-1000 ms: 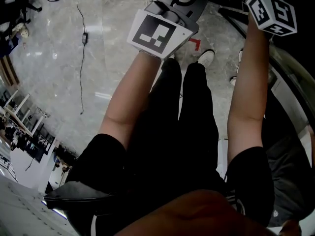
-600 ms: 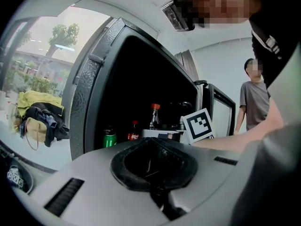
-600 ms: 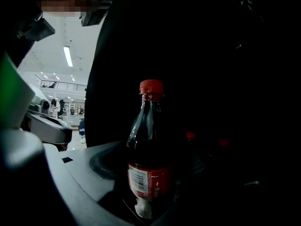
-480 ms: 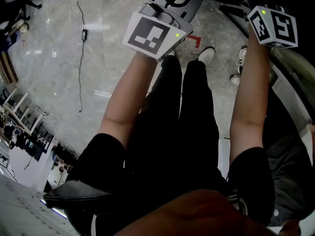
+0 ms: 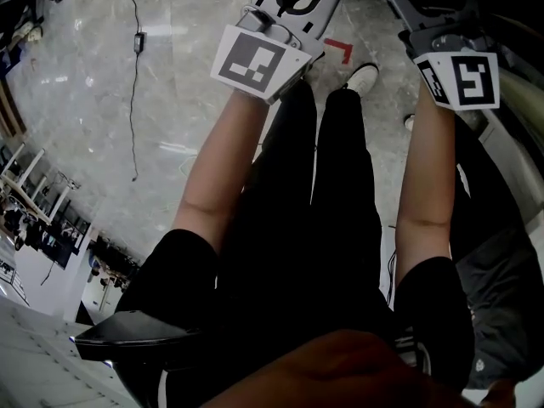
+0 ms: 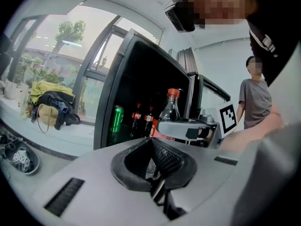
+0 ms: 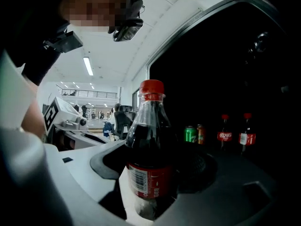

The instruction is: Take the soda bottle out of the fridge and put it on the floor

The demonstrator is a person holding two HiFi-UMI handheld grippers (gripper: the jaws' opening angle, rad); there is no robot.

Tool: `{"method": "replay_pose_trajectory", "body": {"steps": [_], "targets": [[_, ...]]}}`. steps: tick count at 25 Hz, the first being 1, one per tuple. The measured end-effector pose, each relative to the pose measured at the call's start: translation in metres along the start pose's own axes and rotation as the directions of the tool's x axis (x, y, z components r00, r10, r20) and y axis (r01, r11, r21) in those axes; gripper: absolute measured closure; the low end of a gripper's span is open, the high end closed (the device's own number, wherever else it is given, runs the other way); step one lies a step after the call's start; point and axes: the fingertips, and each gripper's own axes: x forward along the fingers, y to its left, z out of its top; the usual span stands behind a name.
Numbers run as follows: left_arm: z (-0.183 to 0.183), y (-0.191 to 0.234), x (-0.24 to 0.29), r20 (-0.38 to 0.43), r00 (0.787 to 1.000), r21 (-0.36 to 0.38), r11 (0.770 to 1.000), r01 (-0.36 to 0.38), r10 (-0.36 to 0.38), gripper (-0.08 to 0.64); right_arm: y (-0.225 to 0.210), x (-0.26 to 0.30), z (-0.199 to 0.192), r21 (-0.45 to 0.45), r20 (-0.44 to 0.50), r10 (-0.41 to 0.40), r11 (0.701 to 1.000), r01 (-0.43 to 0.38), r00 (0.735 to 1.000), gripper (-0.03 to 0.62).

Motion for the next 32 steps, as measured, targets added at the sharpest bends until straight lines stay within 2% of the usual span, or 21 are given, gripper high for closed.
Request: {"method": "replay_pose_trajectory", "body": {"steps": [5,9,16,20,26,32], "targets": [[-0.074,0.009,-0.024,-0.074,0.997,-0.057,0.997,-0.043,0.038,0.563,0.039,-0.008,-0.095,0.054,-0.106,0.036,0.998,-0.03,0.994,0.273],[-0.133,0.021,-0.037,-0.132,0.989,-0.096,0.993,-0.073,0.06,0.563,0.063,-0.011,-0.185,0.087,-0.224,0.044,0.996,-0.025,0.973,0.273],[-0.231,0.042,-0.046,-0.237,0.969,-0.168,0.979,-0.119,0.077,0.563,0.087,-0.027,-0.341,0.123,-0.431,0.043,0.992,0.012,0.901,0.273],[-0.292,0.048,-0.04,-0.302,0.952,-0.191,0.975,-0.111,0.049,0.563,0.091,-0.036,-0.417,0.129,-0.519,0.047,0.991,0.024,0.853,0.273],[-0.351,0.046,-0.033,-0.358,0.934,-0.182,0.981,-0.069,-0.001,0.562,0.094,-0.038,-0.503,0.11,-0.601,0.059,0.994,0.009,0.797,0.273],[-0.396,0.053,-0.021,-0.373,0.928,-0.176,0.983,-0.047,-0.023,0.563,0.086,-0.039,-0.57,0.113,-0.638,0.047,0.993,0.032,0.769,0.273]]}}
